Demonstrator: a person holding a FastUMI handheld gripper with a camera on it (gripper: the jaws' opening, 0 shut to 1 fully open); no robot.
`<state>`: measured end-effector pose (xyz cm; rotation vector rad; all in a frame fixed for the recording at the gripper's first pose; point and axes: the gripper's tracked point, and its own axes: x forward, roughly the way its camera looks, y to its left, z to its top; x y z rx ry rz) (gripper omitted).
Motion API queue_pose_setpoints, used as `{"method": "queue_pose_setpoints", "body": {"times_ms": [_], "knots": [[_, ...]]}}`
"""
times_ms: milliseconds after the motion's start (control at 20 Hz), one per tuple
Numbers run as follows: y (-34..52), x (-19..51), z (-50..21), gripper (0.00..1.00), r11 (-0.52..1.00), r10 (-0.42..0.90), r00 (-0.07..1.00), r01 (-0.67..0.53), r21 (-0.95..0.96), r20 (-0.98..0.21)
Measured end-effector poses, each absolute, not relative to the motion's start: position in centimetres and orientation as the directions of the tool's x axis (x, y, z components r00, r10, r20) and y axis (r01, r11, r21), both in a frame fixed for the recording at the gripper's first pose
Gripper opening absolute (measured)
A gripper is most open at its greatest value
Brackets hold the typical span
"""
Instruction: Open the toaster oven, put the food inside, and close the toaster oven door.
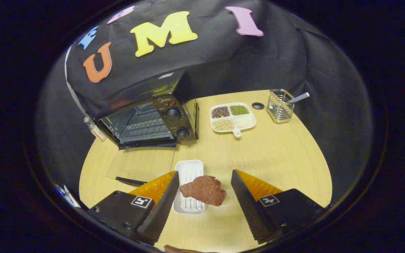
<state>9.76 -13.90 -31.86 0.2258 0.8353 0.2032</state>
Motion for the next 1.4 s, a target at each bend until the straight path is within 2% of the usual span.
{"method": "queue_pose_setpoints", "body": {"times_ms": [150,350,400,450,550,600,900,1150,1400], "knots": [[-13.8,8.7,-33.9,0.92,0.909,0.389,0.573,-0.109,0.403,-0.722],[-13.6,8.4,-35.9,0.8,0.848,0.496,0.495,-0.102,0.519,-0.713],[-13.1,8.4,-36.1,0.71,0.822,0.537,0.481,-0.111,0.559,-0.693],[-12.6,8.0,-36.6,0.67,0.801,0.562,0.467,-0.1,0.591,-0.682],[-12.4,7.3,-35.7,0.2,0.754,0.606,0.446,-0.061,0.654,-0.658],[-12.4,7.1,-35.7,0.13,0.762,0.601,0.45,-0.072,0.644,-0.66],[-12.6,5.5,-30.5,0.11,0.863,0.474,0.578,-0.153,0.482,-0.665],[-8.8,4.0,-26.0,0.11,0.919,0.392,0.676,-0.257,0.299,-0.624],[-2.1,2.9,-25.0,0.11,0.916,0.393,0.684,-0.351,0.195,-0.615]]}}
